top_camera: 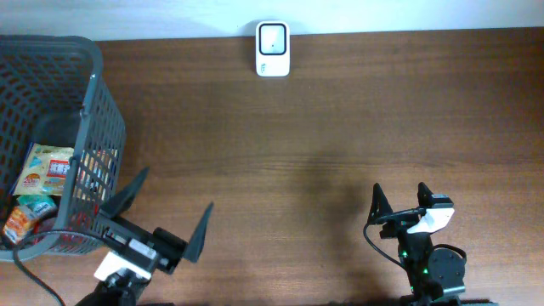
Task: Scan the item barcode
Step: 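Reach the left gripper into the basket and grasp the yellow wipe pack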
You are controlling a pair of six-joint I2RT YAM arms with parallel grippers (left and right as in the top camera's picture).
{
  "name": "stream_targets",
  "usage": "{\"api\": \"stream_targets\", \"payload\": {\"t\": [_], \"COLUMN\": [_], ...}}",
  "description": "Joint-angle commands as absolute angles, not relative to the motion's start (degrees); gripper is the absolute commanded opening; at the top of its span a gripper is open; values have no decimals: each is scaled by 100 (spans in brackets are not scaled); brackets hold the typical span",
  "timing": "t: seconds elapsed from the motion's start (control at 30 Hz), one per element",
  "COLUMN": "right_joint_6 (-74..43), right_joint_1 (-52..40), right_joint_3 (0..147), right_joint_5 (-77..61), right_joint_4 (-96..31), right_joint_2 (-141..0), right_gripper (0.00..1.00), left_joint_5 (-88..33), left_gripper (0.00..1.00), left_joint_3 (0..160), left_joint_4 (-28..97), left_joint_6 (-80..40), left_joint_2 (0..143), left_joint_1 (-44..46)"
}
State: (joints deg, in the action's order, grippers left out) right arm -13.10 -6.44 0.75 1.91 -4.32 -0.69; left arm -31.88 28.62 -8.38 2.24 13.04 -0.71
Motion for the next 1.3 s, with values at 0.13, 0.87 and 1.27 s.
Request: {"api": "stream_targets", "payload": {"t": [0.13,0.87,1.27], "right_joint_6": [-1293,-1293,-1293], "right_joint_1": [-674,-674,-674], "right_joint_3": [32,32,32], "right_joint_5": [198,198,198], "right_joint_4": [-454,-456,-454], "right_joint_2": [-36,-36,-36], "right_gripper": [98,98,98], "left_joint_5": [-3750,8,-156], "left_gripper": [99,99,99], "left_joint_3": [3745,10851,10916], "left_joint_4": [-1127,5961,6261], "left_joint_6": [263,-1863,-2781], "left_joint_2": [1656,8396,10914], "left_joint_1": [-54,-2530,-3712]}}
